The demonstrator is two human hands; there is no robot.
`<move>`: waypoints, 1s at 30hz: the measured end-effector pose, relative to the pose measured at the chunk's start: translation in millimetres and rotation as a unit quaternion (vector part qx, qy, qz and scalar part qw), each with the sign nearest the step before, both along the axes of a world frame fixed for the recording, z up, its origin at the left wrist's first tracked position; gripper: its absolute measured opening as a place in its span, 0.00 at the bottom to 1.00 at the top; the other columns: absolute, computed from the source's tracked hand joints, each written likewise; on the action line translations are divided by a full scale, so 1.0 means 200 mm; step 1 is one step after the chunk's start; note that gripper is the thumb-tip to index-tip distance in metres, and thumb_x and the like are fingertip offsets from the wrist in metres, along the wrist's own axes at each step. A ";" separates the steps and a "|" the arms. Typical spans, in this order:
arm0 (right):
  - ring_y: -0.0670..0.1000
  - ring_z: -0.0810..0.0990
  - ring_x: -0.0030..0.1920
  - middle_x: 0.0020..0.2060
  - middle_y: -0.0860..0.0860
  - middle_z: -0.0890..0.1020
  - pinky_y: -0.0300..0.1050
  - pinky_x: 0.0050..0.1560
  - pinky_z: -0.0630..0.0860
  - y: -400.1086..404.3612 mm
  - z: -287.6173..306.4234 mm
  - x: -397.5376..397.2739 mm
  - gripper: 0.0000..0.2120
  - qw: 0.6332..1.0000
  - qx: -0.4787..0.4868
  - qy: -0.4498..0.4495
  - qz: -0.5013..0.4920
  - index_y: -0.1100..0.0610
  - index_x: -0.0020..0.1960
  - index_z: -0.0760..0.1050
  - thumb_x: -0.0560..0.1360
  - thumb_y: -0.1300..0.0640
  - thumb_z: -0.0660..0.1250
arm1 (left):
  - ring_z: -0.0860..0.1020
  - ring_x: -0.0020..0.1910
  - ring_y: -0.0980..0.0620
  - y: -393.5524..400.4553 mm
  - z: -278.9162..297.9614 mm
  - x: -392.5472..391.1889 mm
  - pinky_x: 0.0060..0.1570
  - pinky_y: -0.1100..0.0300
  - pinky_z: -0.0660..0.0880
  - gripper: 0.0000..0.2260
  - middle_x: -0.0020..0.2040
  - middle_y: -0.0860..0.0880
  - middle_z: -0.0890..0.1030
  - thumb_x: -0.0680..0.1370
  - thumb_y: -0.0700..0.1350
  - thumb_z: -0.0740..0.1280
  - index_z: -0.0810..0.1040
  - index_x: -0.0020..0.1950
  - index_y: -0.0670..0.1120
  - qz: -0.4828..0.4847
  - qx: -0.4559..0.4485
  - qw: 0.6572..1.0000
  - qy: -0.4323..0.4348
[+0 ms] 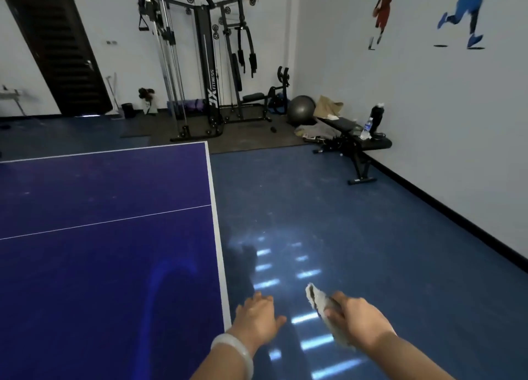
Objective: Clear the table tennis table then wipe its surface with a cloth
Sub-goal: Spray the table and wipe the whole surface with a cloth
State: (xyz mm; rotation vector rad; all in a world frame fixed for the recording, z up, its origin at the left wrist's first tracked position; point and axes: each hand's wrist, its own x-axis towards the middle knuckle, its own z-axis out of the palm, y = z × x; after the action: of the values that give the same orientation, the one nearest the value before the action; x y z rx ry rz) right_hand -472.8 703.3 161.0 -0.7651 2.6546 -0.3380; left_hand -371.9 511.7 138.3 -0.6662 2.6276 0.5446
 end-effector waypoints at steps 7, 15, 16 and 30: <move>0.54 0.81 0.53 0.50 0.50 0.83 0.47 0.49 0.74 -0.12 -0.02 -0.57 0.15 0.997 -0.027 -0.007 0.070 0.48 0.59 0.71 0.79 0.41 0.56 | 0.66 0.68 0.43 -0.07 0.04 -0.45 0.68 0.47 0.63 0.24 0.69 0.45 0.66 0.80 0.58 0.59 0.66 0.71 0.45 0.057 -0.028 0.998 0.001; 0.54 0.81 0.50 0.48 0.51 0.83 0.44 0.43 0.72 -0.34 0.00 -1.25 0.13 0.980 -0.020 0.011 0.195 0.52 0.57 0.71 0.81 0.44 0.56 | 0.68 0.67 0.44 -0.10 0.10 -0.89 0.66 0.47 0.65 0.25 0.67 0.45 0.67 0.80 0.59 0.60 0.66 0.71 0.46 0.173 -0.065 0.983 0.005; 0.53 0.82 0.49 0.48 0.51 0.83 0.44 0.43 0.72 -0.39 0.01 -1.33 0.13 0.977 -0.012 0.024 0.210 0.52 0.57 0.71 0.81 0.44 0.56 | 0.68 0.67 0.44 -0.11 0.12 -0.92 0.66 0.47 0.65 0.25 0.67 0.46 0.67 0.80 0.59 0.60 0.66 0.71 0.47 0.190 -0.069 0.979 0.002; 0.55 0.80 0.48 0.47 0.52 0.81 0.46 0.41 0.70 -1.25 0.07 -1.90 0.10 0.938 -0.020 0.023 0.345 0.51 0.49 0.66 0.81 0.45 0.56 | 0.67 0.67 0.44 -0.73 0.10 -1.36 0.65 0.47 0.66 0.25 0.68 0.45 0.66 0.79 0.60 0.60 0.65 0.70 0.46 0.303 -0.097 0.948 -0.028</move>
State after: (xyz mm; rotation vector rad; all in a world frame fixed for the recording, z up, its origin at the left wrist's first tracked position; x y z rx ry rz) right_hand -853.1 452.5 175.2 -1.6477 2.2268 -0.1782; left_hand -644.3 365.2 157.6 -1.5482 2.4127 0.4186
